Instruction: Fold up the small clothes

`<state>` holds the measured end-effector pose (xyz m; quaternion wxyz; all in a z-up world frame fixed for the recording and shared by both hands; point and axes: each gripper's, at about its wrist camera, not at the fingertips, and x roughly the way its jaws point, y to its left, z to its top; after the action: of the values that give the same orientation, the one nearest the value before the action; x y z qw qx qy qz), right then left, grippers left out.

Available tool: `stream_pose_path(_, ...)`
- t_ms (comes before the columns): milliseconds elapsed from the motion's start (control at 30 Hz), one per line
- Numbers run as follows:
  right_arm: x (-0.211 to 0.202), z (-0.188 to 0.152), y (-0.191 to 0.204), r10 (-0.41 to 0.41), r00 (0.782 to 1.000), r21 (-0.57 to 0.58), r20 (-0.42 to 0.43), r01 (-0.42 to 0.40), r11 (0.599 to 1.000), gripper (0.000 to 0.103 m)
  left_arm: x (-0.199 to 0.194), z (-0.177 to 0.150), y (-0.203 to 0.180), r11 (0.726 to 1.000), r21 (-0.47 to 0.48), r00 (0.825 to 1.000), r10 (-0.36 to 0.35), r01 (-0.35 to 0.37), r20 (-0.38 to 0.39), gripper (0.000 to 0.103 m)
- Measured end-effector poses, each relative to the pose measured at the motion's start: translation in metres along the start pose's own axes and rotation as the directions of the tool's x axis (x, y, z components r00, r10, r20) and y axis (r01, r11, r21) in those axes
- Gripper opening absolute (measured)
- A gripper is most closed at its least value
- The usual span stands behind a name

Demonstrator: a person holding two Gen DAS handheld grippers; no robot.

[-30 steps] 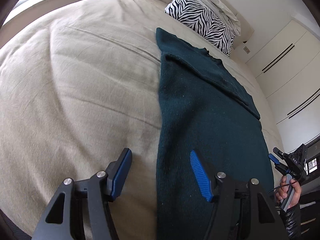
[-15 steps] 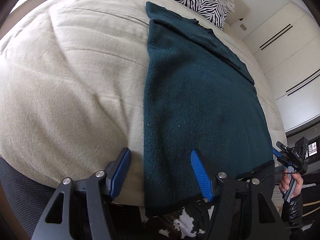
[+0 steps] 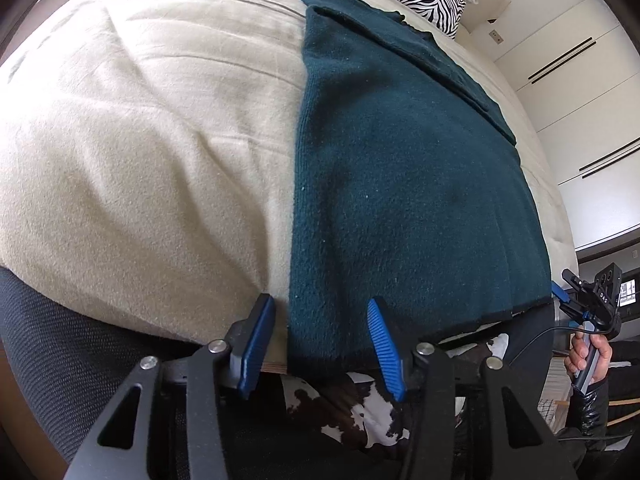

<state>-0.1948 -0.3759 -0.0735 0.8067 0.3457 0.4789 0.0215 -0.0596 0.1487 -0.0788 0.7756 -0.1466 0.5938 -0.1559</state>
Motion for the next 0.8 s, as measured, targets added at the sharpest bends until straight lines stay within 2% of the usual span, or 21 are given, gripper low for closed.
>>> stream_pose_path(200,-0.003,-0.006,-0.001,-0.014,0.999,0.009,-0.029,0.014,1.000,0.065,-0.001,-0.002,0.003,1.000,0.002,1.000,0.011,-0.011,-0.003,0.042)
stream_pose_path(267,-0.003,-0.007,-0.001,-0.016,0.999,0.010,-0.035,0.017,1.000,0.065,0.000,-0.005,0.003,1.000,0.008,1.000,0.010,-0.010,-0.017,0.027)
stream_pose_path(367,-0.002,-0.009,-0.001,-0.028,0.998,0.013,-0.048,0.028,1.000,0.062,0.005,-0.006,0.003,1.000,0.018,0.999,0.009,-0.008,-0.034,0.012)
stream_pose_path(400,-0.002,-0.009,-0.001,-0.034,0.998,0.012,-0.054,0.035,0.999,0.061,0.006,-0.006,0.002,1.000,0.020,0.999,0.006,-0.005,-0.038,0.010)
stream_pose_path(500,0.000,-0.010,-0.004,-0.047,0.996,0.020,-0.070,0.048,0.999,0.054,0.004,-0.008,0.001,0.999,0.034,0.999,0.008,-0.007,-0.037,0.009)
stream_pose_path(633,0.002,-0.009,-0.011,-0.056,0.995,0.043,-0.078,0.060,0.997,0.033,0.003,-0.008,0.000,1.000,0.031,1.000,0.000,0.001,-0.031,0.008)
stream_pose_path(800,0.007,-0.011,-0.017,-0.035,0.995,0.053,-0.097,0.041,0.998,0.028,-0.001,-0.009,0.003,1.000,0.030,1.000,-0.010,0.011,-0.023,0.008)
